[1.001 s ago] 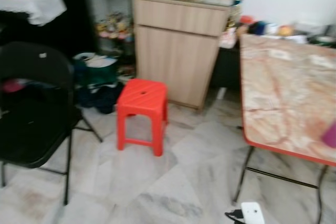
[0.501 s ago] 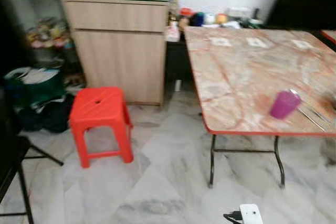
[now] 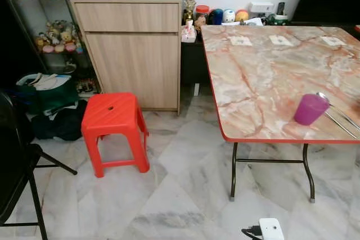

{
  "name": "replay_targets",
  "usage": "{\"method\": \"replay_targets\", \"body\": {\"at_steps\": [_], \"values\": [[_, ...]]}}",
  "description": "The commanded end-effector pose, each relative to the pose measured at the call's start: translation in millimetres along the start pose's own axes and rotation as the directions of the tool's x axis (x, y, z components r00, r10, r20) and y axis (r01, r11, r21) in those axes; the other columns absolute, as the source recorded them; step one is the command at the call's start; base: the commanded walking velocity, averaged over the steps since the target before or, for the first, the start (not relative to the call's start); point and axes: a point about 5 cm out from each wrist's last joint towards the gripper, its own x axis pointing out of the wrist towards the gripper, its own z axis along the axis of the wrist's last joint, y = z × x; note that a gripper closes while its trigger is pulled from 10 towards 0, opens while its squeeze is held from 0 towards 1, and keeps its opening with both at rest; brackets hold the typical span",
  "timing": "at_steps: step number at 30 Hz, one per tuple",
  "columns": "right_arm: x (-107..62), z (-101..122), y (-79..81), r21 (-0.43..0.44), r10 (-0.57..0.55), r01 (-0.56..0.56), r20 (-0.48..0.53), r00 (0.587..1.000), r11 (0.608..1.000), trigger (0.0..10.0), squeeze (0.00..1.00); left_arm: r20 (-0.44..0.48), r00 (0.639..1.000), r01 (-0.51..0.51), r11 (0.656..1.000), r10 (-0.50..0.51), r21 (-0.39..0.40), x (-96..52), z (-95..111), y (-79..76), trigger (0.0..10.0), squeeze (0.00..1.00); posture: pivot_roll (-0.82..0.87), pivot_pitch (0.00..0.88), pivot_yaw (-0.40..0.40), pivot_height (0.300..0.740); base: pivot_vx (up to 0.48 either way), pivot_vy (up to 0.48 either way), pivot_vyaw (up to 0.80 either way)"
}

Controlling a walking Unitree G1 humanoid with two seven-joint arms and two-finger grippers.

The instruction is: Setting the table

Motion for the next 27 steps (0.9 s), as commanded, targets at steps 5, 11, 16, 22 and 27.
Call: {"method": "replay_targets", "body": {"at_steps": [5,11,16,22,27], "values": [[-1.5,-11.8,22.7,0.079,0.054,-0.052,-0.028,0.998,0.996,10.0,0.00,0.035,0.993,0.110,0.990,-0.113,0.088,13.2,43.7,-45.5,10.0,0.00,0.03,0.088,-0.046,0.740,0.000,-0.253,-0.28],[-1.6,-12.5,22.4,0.072,0.054,-0.051,-0.035,0.998,0.996,10.0,0.00,0.030,0.993,0.113,0.989,-0.116,0.093,13.0,41.9,-46.1,10.0,0.00,0.04,0.086,-0.047,0.740,0.000,-0.340,-0.70],[-1.6,-12.1,22.4,0.080,0.051,-0.049,-0.027,0.998,0.996,10.0,0.00,0.024,0.992,0.117,0.988,-0.120,0.098,12.8,40.1,-46.8,10.0,0.00,0.04,0.083,-0.047,0.740,0.000,-0.354,0.00],[-1.6,-11.9,22.5,0.074,0.054,-0.052,-0.024,0.998,0.996,10.0,0.00,0.019,0.992,0.123,0.987,-0.125,0.102,12.6,38.5,-48.0,10.0,0.00,0.04,0.074,-0.044,0.740,0.000,-0.364,0.00],[-1.9,-12.7,23.4,0.101,0.058,-0.056,-0.021,0.998,0.993,10.0,0.00,0.017,0.992,0.125,0.987,-0.127,0.102,12.5,37.8,-48.1,10.0,0.00,0.04,0.066,-0.041,0.740,0.000,-0.391,0.00]]}}
